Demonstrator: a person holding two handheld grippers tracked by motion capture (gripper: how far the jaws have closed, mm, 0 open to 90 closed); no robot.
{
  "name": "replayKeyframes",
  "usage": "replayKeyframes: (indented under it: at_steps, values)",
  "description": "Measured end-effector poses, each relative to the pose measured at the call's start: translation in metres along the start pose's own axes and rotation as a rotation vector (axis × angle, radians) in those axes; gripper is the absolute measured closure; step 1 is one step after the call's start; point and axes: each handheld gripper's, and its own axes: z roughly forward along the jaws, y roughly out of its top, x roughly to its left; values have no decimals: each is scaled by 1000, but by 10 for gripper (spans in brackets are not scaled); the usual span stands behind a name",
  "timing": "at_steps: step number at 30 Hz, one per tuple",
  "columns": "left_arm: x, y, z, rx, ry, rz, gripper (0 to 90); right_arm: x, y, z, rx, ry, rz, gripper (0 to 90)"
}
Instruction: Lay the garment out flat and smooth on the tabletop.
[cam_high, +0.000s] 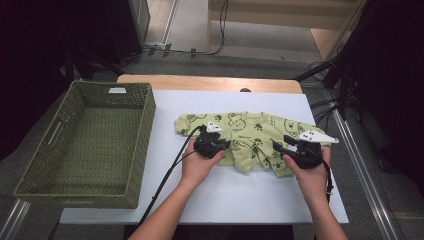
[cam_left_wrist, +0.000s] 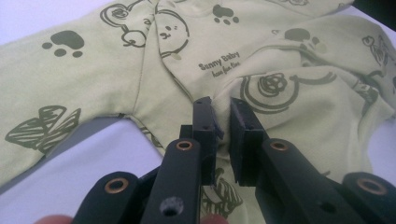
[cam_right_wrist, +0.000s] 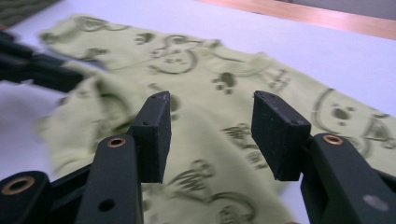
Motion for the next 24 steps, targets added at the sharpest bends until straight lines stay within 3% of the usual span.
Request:
replayKeyframes:
  at_steps: [5,7,10,12,13,16,19,24]
  values:
    - [-2,-1,-3,-4,-1,9,821,23,-18,4,13,133,11,415]
    - [-3,-2,-5,-9,1,10,821,32,-26,11,34,138,19,365]
    - [-3,-4,-8,-11,-3,12,820,43,-36,24,68,155,14,368]
    - [-3,-5,-10,-11,-9,14,811,49,-41,30,79,149,3,474]
    - [-2,-5,-12,-11,-10,13,791,52,-42,31,84,151,-2,584]
    - [-2,-6,-20,-30,-22,1,666,60,-41,27,69,170,-26,784]
    - [-3,-7,-33,-51,-22,-5,559,69,-38,19,41,176,-53,817]
    - [-12,-13,-53,-69,-34,14,526,89,-36,10,24,177,-112,817]
